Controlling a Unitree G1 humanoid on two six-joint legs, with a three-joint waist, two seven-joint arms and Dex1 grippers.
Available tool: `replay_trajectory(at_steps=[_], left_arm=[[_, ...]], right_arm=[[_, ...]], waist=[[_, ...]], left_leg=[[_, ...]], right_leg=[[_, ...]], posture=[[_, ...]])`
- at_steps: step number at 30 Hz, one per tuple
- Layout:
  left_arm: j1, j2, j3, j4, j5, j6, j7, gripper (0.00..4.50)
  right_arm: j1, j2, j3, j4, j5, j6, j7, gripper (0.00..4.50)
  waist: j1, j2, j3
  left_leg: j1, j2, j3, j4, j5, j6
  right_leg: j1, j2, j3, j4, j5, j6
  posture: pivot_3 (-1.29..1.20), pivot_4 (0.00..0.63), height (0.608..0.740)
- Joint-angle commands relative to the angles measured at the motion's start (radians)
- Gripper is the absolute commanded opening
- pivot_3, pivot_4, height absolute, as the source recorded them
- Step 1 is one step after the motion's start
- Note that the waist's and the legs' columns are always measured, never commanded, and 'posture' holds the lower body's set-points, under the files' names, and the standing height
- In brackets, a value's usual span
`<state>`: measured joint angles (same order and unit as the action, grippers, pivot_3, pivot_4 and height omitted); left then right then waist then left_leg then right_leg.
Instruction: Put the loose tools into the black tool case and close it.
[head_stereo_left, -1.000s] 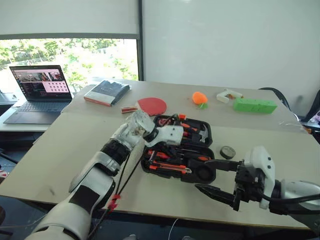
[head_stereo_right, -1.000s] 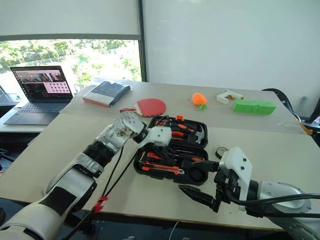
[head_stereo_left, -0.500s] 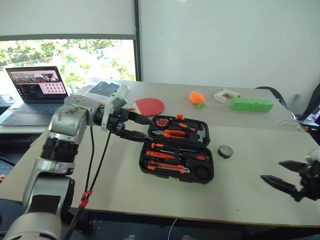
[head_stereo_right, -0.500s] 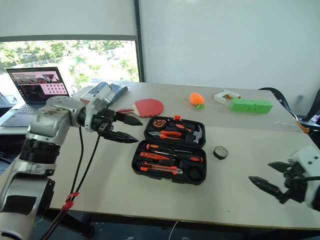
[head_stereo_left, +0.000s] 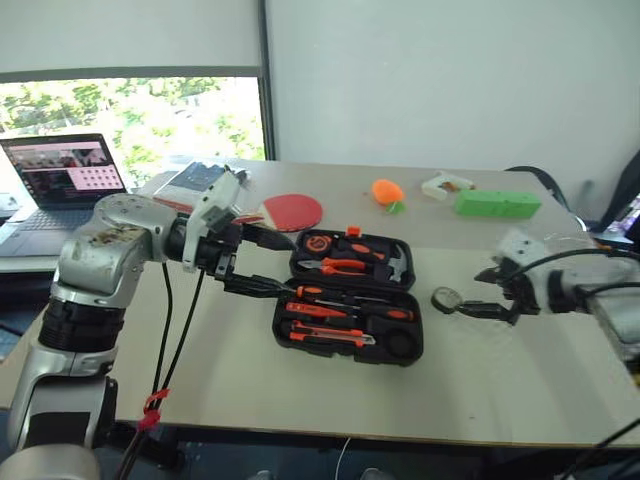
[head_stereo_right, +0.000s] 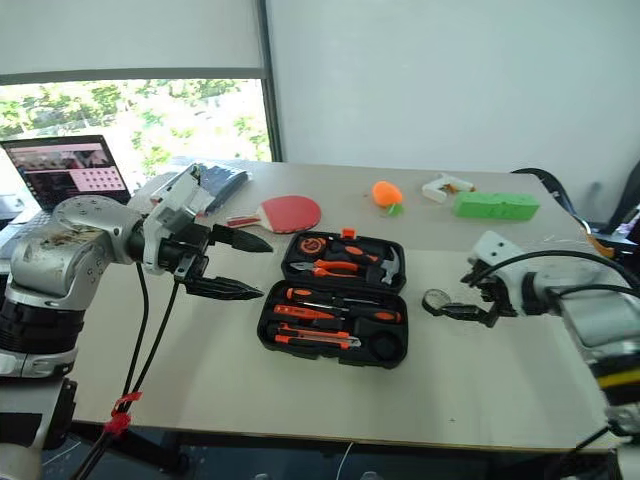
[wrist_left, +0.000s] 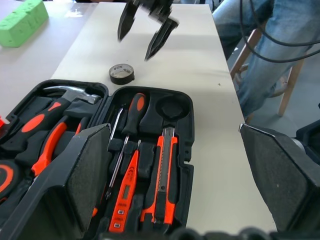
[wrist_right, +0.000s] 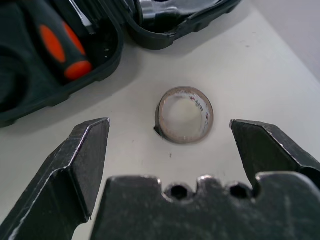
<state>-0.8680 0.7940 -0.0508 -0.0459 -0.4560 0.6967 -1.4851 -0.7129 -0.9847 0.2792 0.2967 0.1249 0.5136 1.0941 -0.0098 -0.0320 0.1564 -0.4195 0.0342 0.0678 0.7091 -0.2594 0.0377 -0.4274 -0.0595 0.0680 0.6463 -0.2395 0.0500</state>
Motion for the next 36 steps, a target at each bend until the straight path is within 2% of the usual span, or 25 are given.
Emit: replay_trajectory(at_steps=[1,2,4,6,9,10,12,16,18,21,24,27,36], left_arm=[[-0.003,0.026,0.022,-0.034,-0.012,-0.023,0.023,4.50],[0.000,0.030,0.021,-0.037,-0.012,-0.027,0.027,4.50],[0.003,0.036,0.024,-0.045,-0.015,-0.028,0.034,4.50],[0.007,0.046,0.031,-0.056,-0.025,-0.022,0.041,4.50],[0.012,0.055,0.032,-0.066,-0.034,-0.021,0.050,4.50],[0.014,0.057,0.031,-0.069,-0.037,-0.020,0.054,4.50],[0.025,0.061,0.029,-0.081,-0.040,-0.022,0.059,4.50],[0.042,0.066,0.013,-0.099,-0.044,-0.028,0.048,4.50],[0.046,0.066,0.001,-0.104,-0.043,-0.034,0.035,4.50],[0.049,0.060,-0.024,-0.109,-0.037,-0.049,0.020,4.50],[0.040,0.045,-0.045,-0.100,-0.027,-0.062,0.019,4.50],[0.020,0.026,-0.070,-0.087,-0.022,-0.072,0.014,4.50],[-0.017,0.021,-0.103,-0.044,-0.010,-0.104,-0.004,4.50]], right_arm=[[-0.074,0.029,0.069,0.137,-0.116,-0.122,0.057,3.71],[-0.091,0.045,0.076,0.172,-0.132,-0.141,0.059,3.47],[-0.115,0.069,0.085,0.234,-0.159,-0.181,0.068,2.67],[-0.134,0.094,0.092,0.297,-0.184,-0.219,0.072,2.17],[-0.161,0.124,0.086,0.376,-0.210,-0.267,0.066,1.12],[-0.167,0.130,0.082,0.394,-0.217,-0.280,0.067,0.63],[-0.169,0.132,0.071,0.410,-0.223,-0.301,0.075,0.07],[-0.146,0.084,0.026,0.332,-0.190,-0.290,0.150,0.07],[-0.110,0.050,-0.030,0.198,-0.111,-0.256,0.234,0.07],[-0.026,0.022,-0.118,-0.123,0.066,-0.074,0.321,0.07],[0.056,0.014,-0.144,-0.376,0.151,0.069,0.305,0.07],[0.152,0.027,-0.113,-0.566,0.157,0.134,0.237,0.07],[0.224,0.063,-0.037,-0.609,0.083,0.124,0.123,0.07]], waist=[[0.004,0.000,0.000],[0.004,0.000,0.000],[0.005,0.000,0.000],[0.003,0.001,0.001],[-0.003,0.001,0.001],[-0.005,0.001,0.001],[-0.006,0.001,0.001],[-0.006,0.002,0.002],[-0.002,0.005,0.004],[-0.002,0.008,0.006],[-0.005,0.008,0.006],[-0.002,0.008,0.006],[-0.001,0.008,0.006]], left_leg=[[-0.001,0.000,0.001,0.000,0.000,0.000],[-0.003,0.000,0.001,0.000,0.000,0.000],[-0.004,-0.001,0.001,0.001,0.000,0.000],[-0.004,-0.001,0.002,0.001,0.000,0.000],[-0.003,0.000,0.002,0.001,0.000,0.000],[-0.003,0.000,0.002,0.001,0.000,0.000],[-0.002,0.000,0.002,0.001,0.000,0.000],[-0.002,0.000,0.002,0.001,0.000,-0.001],[-0.002,0.000,0.001,0.001,0.000,-0.001],[-0.003,0.000,-0.001,0.001,0.000,0.000],[-0.002,0.000,-0.002,0.001,0.000,0.000],[-0.002,0.000,-0.003,0.001,0.000,0.000],[-0.002,-0.001,-0.002,0.004,0.000,-0.001]], right_leg=[[-0.001,0.000,0.000,-0.001,0.000,0.000],[-0.001,0.000,-0.001,-0.001,0.000,0.000],[-0.002,-0.001,-0.001,-0.001,0.000,0.001],[-0.002,-0.001,-0.001,-0.001,0.000,0.001],[-0.002,-0.001,-0.001,0.000,0.000,0.000],[-0.002,-0.001,0.000,0.001,0.000,0.000],[-0.002,0.000,0.000,0.001,0.000,0.000],[-0.002,0.000,0.000,0.002,0.000,0.000],[-0.002,0.000,0.000,0.002,0.000,0.000],[-0.002,-0.001,0.000,0.001,0.000,0.000],[-0.002,0.000,-0.001,0.002,0.000,0.000],[0.000,0.000,-0.001,0.002,0.000,0.000],[0.001,0.000,-0.001,0.002,0.001,0.001]], posture=[[0.00,0.150,0.736],[0.00,0.150,0.736],[0.00,0.150,0.736],[0.00,0.150,0.736],[0.00,0.150,0.736],[0.00,0.150,0.736],[0.00,0.150,0.736],[0.00,0.150,0.736],[0.00,0.150,0.736],[0.00,0.150,0.736],[0.00,0.150,0.736],[0.00,0.150,0.736],[0.00,0.150,0.736]])
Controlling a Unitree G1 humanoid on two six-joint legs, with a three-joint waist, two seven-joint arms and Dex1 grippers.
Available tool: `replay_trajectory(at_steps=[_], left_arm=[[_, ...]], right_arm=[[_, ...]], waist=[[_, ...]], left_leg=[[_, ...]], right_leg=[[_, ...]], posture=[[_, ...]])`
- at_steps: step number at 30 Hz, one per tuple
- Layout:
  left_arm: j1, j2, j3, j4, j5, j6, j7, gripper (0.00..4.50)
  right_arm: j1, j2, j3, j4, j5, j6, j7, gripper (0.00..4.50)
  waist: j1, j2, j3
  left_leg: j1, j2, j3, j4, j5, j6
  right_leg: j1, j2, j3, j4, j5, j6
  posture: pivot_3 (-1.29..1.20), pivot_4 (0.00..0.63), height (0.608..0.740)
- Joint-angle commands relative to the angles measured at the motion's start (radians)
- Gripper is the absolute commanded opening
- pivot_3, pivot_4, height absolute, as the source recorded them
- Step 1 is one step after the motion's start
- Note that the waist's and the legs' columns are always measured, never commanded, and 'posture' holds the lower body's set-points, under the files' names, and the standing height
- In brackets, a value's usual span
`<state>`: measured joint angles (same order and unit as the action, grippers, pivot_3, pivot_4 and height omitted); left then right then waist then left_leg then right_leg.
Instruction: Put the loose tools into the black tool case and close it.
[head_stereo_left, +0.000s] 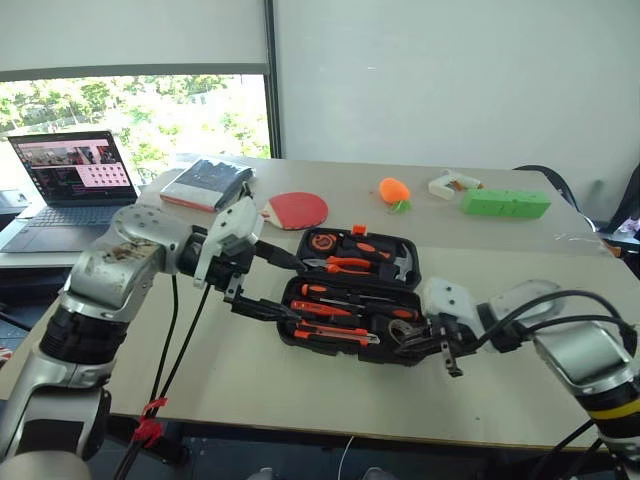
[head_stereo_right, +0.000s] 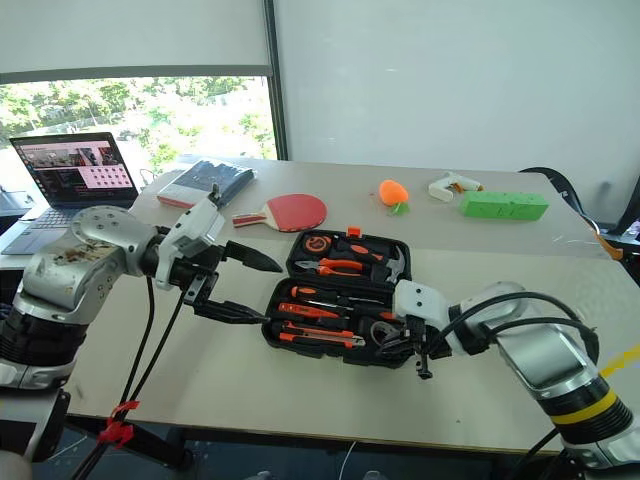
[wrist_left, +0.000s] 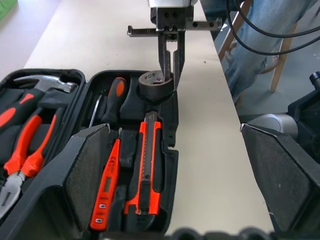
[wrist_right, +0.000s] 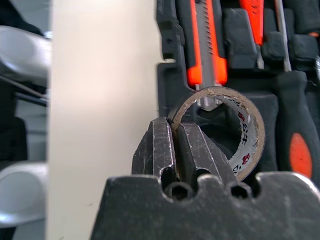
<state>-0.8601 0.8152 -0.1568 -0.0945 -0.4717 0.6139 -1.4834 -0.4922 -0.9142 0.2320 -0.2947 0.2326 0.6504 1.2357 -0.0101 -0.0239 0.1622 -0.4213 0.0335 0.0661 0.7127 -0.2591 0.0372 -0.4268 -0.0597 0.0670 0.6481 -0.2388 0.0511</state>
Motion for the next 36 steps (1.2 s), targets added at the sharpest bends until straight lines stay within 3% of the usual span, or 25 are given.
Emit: replay_trajectory(at_steps=[1,12,20,24,28,31,36], left_arm=[[-0.027,-0.001,0.001,0.007,0.006,-0.022,-0.006,4.50],[-0.036,0.003,0.001,0.018,0.009,-0.030,0.001,4.50],[-0.033,-0.004,-0.004,0.019,0.014,-0.036,0.005,4.50],[-0.024,-0.006,-0.004,0.024,0.017,-0.031,0.018,4.50],[0.026,0.015,-0.003,0.076,0.064,-0.055,0.054,4.50],[0.054,0.018,-0.013,0.185,0.149,-0.110,0.117,4.50],[0.059,-0.017,-0.067,0.457,0.338,-0.287,0.246,2.91]], right_arm=[[0.005,-0.010,0.017,-0.014,-0.034,-0.019,-0.021,0.07],[0.016,-0.057,0.054,-0.034,-0.064,-0.023,0.005,0.07],[-0.005,-0.026,0.027,-0.060,-0.019,0.039,-0.019,2.66],[-0.010,-0.036,-0.112,-0.107,0.091,0.127,-0.034,3.99],[0.008,-0.047,-0.281,-0.088,0.162,0.218,-0.099,3.99],[0.072,-0.068,-0.350,-0.040,0.147,0.206,-0.146,3.27],[0.190,-0.082,-0.333,0.060,0.046,0.067,-0.223,1.57]], waist=[[-0.001,0.000,0.000],[0.000,0.000,0.000],[0.000,0.000,0.000],[0.000,0.000,0.000],[0.001,0.000,0.000],[0.002,0.000,0.000],[0.005,0.000,0.000]], left_leg=[[0.000,0.000,0.000,0.000,0.000,0.000],[0.000,0.000,-0.001,0.000,0.000,0.000],[0.000,0.000,-0.001,-0.001,0.000,0.000],[-0.001,0.000,-0.001,0.000,0.000,0.000],[0.000,0.000,-0.001,0.000,0.000,0.000],[0.000,0.000,-0.001,-0.001,0.000,0.000],[0.000,0.000,0.004,-0.001,0.000,0.000]], right_leg=[[0.000,0.000,0.000,0.000,0.000,0.000],[0.000,0.000,0.000,0.000,0.000,0.000],[0.000,0.000,0.000,-0.001,0.000,0.000],[-0.001,0.000,0.000,-0.001,0.000,0.000],[0.000,0.000,0.000,-0.001,0.000,0.000],[0.000,0.000,0.000,0.000,0.000,0.000],[0.001,0.000,-0.001,-0.001,0.000,0.000]], posture=[[0.00,0.150,0.736],[0.00,0.150,0.736],[0.00,0.150,0.736],[0.00,0.150,0.736],[0.00,0.150,0.736],[0.00,0.150,0.736],[0.00,0.150,0.736]])
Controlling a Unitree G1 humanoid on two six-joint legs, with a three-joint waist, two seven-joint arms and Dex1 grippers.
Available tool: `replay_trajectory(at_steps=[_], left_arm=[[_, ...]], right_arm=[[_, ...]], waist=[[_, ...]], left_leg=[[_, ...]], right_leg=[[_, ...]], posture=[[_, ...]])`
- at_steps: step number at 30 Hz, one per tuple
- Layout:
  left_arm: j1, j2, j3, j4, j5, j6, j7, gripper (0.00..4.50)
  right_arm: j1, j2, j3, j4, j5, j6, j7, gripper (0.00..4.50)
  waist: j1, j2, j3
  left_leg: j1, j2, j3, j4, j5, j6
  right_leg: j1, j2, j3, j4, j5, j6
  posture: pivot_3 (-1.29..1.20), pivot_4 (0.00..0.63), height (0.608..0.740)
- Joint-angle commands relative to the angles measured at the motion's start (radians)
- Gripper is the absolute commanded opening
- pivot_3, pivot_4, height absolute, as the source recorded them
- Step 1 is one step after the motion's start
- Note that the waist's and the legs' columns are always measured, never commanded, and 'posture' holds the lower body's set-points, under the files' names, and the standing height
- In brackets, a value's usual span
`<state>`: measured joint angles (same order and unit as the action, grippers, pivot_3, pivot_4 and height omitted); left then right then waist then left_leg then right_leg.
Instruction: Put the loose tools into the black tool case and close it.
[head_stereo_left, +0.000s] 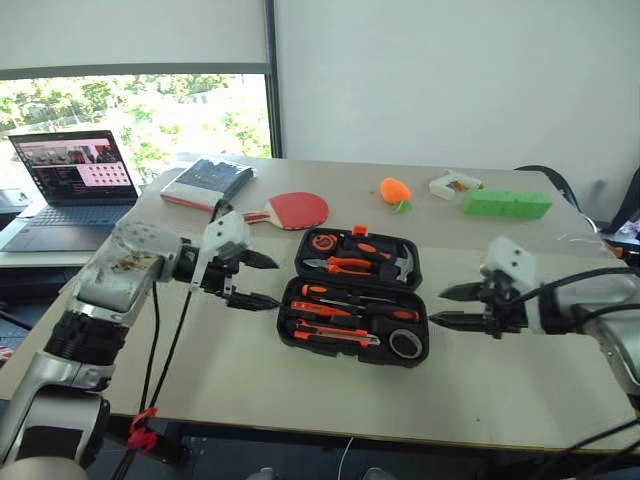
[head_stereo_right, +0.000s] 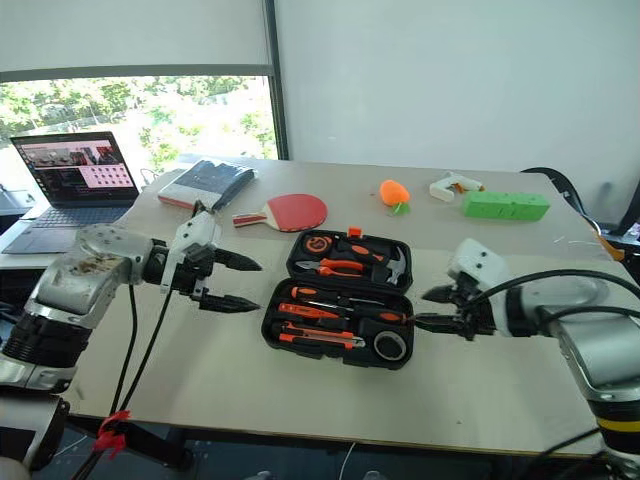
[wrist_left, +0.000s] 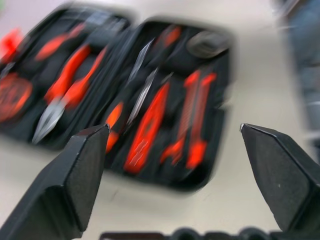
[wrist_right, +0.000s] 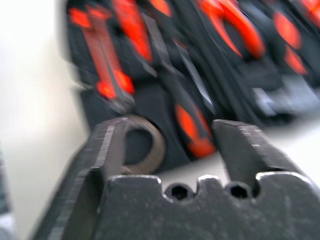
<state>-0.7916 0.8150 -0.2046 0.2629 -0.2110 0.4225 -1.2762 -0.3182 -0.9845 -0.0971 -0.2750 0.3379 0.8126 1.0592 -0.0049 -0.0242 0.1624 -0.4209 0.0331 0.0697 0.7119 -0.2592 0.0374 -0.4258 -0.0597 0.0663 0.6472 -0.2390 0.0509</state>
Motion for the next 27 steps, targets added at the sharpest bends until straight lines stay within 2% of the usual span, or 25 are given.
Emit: replay_trajectory(at_steps=[1,5,7,8,14,20,22,27], left_arm=[[-0.014,-0.027,-0.025,0.128,0.088,-0.115,0.037,2.49],[-0.050,-0.096,-0.047,0.222,0.135,-0.164,0.045,0.91],[-0.062,-0.136,-0.068,0.239,0.159,-0.180,0.051,0.22],[-0.067,-0.155,-0.078,0.248,0.172,-0.185,0.056,0.04],[-0.085,-0.228,-0.092,0.279,0.198,-0.183,0.059,0.04],[-0.031,-0.229,-0.086,0.205,0.176,-0.161,-0.007,0.04],[-0.003,-0.224,-0.081,0.153,0.150,-0.118,-0.038,0.04],[0.172,-0.131,-0.079,-0.148,0.048,0.011,-0.165,0.04]], right_arm=[[0.020,-0.012,0.011,0.057,-0.078,-0.125,-0.055,1.20],[0.003,0.013,0.076,0.131,-0.133,-0.211,-0.074,0.00],[-0.029,0.044,0.113,0.173,-0.151,-0.236,-0.085,0.00],[-0.045,0.058,0.134,0.193,-0.162,-0.251,-0.085,0.00],[-0.097,0.113,0.218,0.255,-0.197,-0.308,-0.066,0.00],[-0.122,0.152,0.234,0.235,-0.177,-0.324,-0.035,0.00],[-0.116,0.151,0.231,0.217,-0.168,-0.322,-0.021,0.00],[-0.027,0.118,0.210,0.089,-0.105,-0.326,0.058,0.00]], waist=[[0.000,0.000,0.000],[0.000,0.000,0.000],[0.000,0.000,0.000],[0.000,0.000,0.000],[-0.001,0.000,0.000],[-0.005,0.000,0.000],[-0.006,0.000,0.000],[-0.010,0.000,0.000]], left_leg=[[0.000,0.000,0.001,0.000,0.000,0.000],[-0.001,0.000,0.002,0.000,0.000,0.000],[-0.002,0.000,0.002,0.000,0.000,0.000],[-0.002,0.000,0.001,0.000,0.000,0.000],[-0.002,0.000,0.001,0.000,0.000,0.000],[-0.002,0.000,0.001,0.000,0.000,0.000],[-0.002,0.000,0.000,0.000,0.000,0.000],[-0.002,0.001,-0.004,-0.001,0.000,0.000]], right_leg=[[0.000,0.000,0.000,0.000,0.000,0.000],[-0.002,0.000,0.000,0.000,0.000,0.000],[-0.002,0.000,0.000,0.000,0.000,0.000],[-0.002,0.000,0.000,0.000,0.000,0.000],[-0.002,0.000,0.000,0.000,0.000,0.000],[-0.002,0.000,0.000,0.000,0.000,0.000],[-0.002,0.000,0.000,0.000,0.000,0.000],[-0.003,0.000,0.001,0.000,0.000,0.000]], posture=[[0.00,0.150,0.736],[0.00,0.150,0.736],[0.00,0.150,0.736],[0.00,0.150,0.736],[0.00,0.150,0.736],[0.00,0.150,0.736],[0.00,0.150,0.736],[0.00,0.150,0.736]])
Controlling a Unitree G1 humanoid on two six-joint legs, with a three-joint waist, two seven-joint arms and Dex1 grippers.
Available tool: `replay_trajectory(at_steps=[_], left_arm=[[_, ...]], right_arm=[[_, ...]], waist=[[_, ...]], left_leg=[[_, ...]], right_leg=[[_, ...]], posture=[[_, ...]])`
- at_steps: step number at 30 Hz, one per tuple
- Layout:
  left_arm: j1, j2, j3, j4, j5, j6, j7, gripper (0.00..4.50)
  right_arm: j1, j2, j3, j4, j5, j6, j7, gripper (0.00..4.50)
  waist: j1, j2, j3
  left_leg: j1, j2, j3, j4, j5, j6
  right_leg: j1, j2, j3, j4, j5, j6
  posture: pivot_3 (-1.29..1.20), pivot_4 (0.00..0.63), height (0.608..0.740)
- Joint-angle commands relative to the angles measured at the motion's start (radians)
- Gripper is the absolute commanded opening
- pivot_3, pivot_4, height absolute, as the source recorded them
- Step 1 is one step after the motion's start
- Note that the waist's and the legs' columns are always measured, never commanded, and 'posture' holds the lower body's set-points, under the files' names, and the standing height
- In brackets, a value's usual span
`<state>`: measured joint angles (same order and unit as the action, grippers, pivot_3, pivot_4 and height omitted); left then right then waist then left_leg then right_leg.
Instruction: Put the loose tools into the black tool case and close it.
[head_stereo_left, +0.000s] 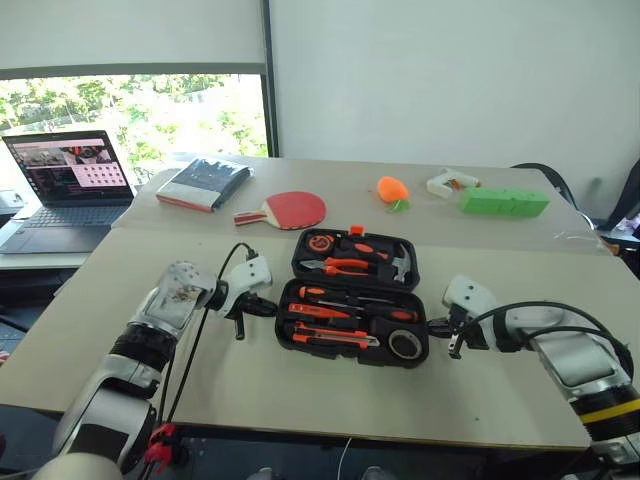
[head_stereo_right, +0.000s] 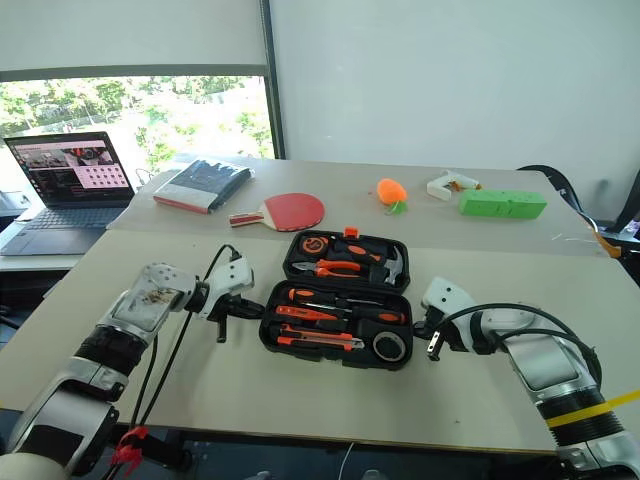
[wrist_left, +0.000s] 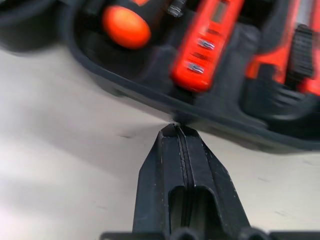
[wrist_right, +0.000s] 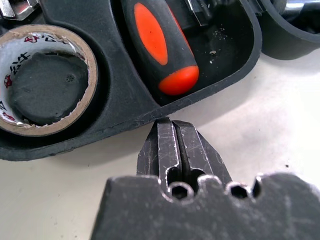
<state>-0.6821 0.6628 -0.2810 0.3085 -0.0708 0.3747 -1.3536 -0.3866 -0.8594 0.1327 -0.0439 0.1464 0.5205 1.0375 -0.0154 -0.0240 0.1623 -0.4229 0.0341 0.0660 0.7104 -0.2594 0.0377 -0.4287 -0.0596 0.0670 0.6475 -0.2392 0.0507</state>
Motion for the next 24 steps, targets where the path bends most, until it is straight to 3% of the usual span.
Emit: replay_trajectory(at_steps=[1,9,18,24], left_arm=[[0.084,0.035,0.002,-0.229,-0.102,0.076,-0.089,0.04],[0.214,0.112,0.028,-0.388,-0.139,0.151,-0.068,0.04],[0.203,0.275,0.045,-0.250,-0.064,0.034,-0.077,0.04],[0.063,0.197,0.039,-0.106,-0.054,0.017,-0.030,0.04]], right_arm=[[0.061,-0.014,-0.025,-0.169,0.097,-0.032,0.092,0.00],[0.229,-0.067,-0.072,-0.329,0.133,-0.026,0.117,0.00],[0.252,-0.124,-0.105,-0.280,0.098,-0.029,0.087,0.00],[0.160,-0.106,-0.070,-0.178,0.052,-0.050,0.058,0.00]], waist=[[0.002,0.000,0.000],[0.002,0.000,0.000],[0.001,0.000,0.000],[0.009,-0.001,0.000]], left_leg=[[0.000,0.000,-0.001,-0.001,0.000,0.000],[0.002,0.000,-0.002,0.001,0.000,0.000],[0.007,0.000,-0.001,0.000,0.000,0.000],[0.007,0.000,0.001,0.001,0.000,0.000]], right_leg=[[0.000,0.000,0.000,0.000,0.000,0.000],[0.002,0.000,0.000,0.000,0.000,0.000],[0.006,0.000,0.001,0.000,0.000,-0.001],[0.006,0.000,0.001,0.000,0.000,-0.001]], posture=[[0.00,0.150,0.736],[0.00,0.150,0.736],[0.00,0.150,0.736],[0.00,0.150,0.736]])
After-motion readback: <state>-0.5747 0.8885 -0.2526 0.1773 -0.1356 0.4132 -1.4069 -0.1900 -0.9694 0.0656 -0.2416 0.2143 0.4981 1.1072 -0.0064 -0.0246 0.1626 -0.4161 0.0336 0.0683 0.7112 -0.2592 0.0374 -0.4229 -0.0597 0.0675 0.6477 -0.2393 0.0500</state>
